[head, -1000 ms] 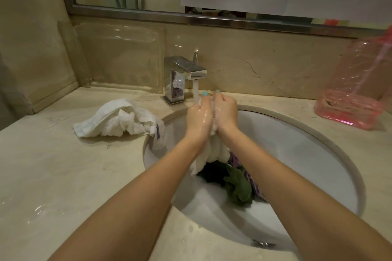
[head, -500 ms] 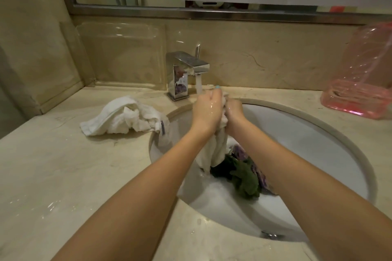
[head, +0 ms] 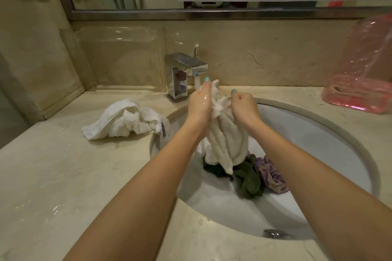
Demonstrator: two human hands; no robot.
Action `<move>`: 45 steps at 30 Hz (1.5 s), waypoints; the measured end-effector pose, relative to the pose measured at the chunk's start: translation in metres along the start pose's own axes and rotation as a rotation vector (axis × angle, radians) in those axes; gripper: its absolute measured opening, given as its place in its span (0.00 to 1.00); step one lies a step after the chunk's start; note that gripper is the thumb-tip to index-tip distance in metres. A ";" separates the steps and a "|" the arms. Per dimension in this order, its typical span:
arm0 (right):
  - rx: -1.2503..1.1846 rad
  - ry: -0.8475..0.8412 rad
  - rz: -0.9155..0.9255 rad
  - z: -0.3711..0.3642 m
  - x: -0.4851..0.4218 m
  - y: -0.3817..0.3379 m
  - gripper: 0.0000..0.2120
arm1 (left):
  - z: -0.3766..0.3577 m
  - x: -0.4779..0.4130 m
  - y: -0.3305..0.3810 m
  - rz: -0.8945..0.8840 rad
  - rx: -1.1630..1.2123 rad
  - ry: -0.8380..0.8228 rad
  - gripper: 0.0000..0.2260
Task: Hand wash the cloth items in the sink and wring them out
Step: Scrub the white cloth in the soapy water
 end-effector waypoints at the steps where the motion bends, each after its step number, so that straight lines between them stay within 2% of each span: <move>1: 0.020 -0.019 0.012 0.002 0.000 0.002 0.19 | 0.005 -0.003 -0.005 0.012 0.043 -0.006 0.11; 3: -0.003 -0.075 0.035 0.004 0.003 -0.001 0.12 | 0.015 -0.007 -0.014 0.040 0.147 -0.006 0.17; 4: -0.116 -0.119 0.032 0.004 0.004 -0.002 0.09 | 0.021 -0.008 -0.018 0.070 0.211 0.006 0.20; 6: -0.427 -0.323 -0.083 -0.009 0.010 0.001 0.07 | 0.033 -0.012 -0.029 0.148 0.297 0.033 0.23; 7: -0.495 -0.476 -0.154 -0.021 0.018 0.003 0.07 | 0.036 -0.014 -0.035 0.188 0.336 0.029 0.23; 10: -0.278 -0.823 -0.213 -0.052 0.048 0.012 0.13 | 0.035 -0.010 -0.040 0.285 0.410 -0.019 0.21; 14: -0.318 -0.914 -0.264 -0.057 0.053 0.013 0.15 | 0.039 -0.012 -0.039 0.262 0.396 -0.005 0.21; 16: -0.290 -0.885 -0.224 -0.057 0.049 0.013 0.12 | 0.044 -0.014 -0.034 0.211 0.399 0.019 0.22; 18: -0.203 -0.769 -0.106 -0.053 0.040 0.010 0.04 | 0.043 -0.016 -0.030 0.159 0.415 -0.004 0.22; 19: -0.185 -0.712 -0.065 -0.049 0.036 0.008 0.04 | 0.044 -0.018 -0.029 0.135 0.379 0.001 0.19; 21: -0.199 -0.585 -0.035 -0.035 0.027 0.006 0.08 | 0.052 -0.020 -0.024 0.047 0.149 0.058 0.15; 25: -0.281 -0.423 -0.057 -0.015 0.013 0.005 0.09 | 0.063 -0.019 -0.014 -0.152 -0.477 0.167 0.15; 27: -0.382 -0.385 -0.074 -0.013 0.009 -0.001 0.11 | 0.057 -0.015 -0.012 -0.150 -0.712 0.144 0.11; 28: -0.442 -0.367 -0.089 -0.011 0.009 -0.004 0.11 | 0.054 -0.013 -0.014 -0.121 -0.793 0.114 0.14; 30: -0.573 -0.348 -0.127 -0.010 0.009 -0.008 0.12 | 0.049 -0.013 -0.020 -0.055 -0.777 0.023 0.27; 32: -0.670 -0.357 -0.147 -0.013 0.010 -0.010 0.12 | 0.038 -0.011 -0.027 -0.031 -0.682 -0.121 0.33; 33: -0.672 -0.361 -0.126 -0.014 0.009 -0.013 0.12 | 0.029 -0.008 -0.029 -0.065 -0.711 -0.208 0.33; 35: -0.544 -0.343 -0.030 -0.014 0.007 -0.019 0.11 | 0.019 -0.008 -0.034 -0.143 -0.826 -0.312 0.21; 37: -0.389 -0.281 0.070 -0.007 0.004 -0.024 0.11 | 0.022 -0.008 -0.031 -0.176 -0.818 -0.305 0.10; 41: -0.220 -0.180 0.106 0.003 0.000 -0.013 0.13 | 0.031 -0.008 -0.014 -0.218 -0.604 -0.191 0.17; 43: -0.179 -0.242 0.075 -0.005 0.003 -0.009 0.14 | 0.035 -0.008 -0.008 -0.210 -0.504 -0.080 0.16; 45: -0.164 -0.429 0.002 -0.022 0.015 -0.006 0.13 | 0.043 -0.009 -0.006 -0.190 -0.402 0.023 0.12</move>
Point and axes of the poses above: each hand's wrist, its own x-axis away from the middle knuckle, its own z-axis out of the back of the hand, y = z × x, the point moved 9 cm from there along -x, towards the middle knuckle, and after that the axes turned 12 degrees about -x, right-handed, at the moved point
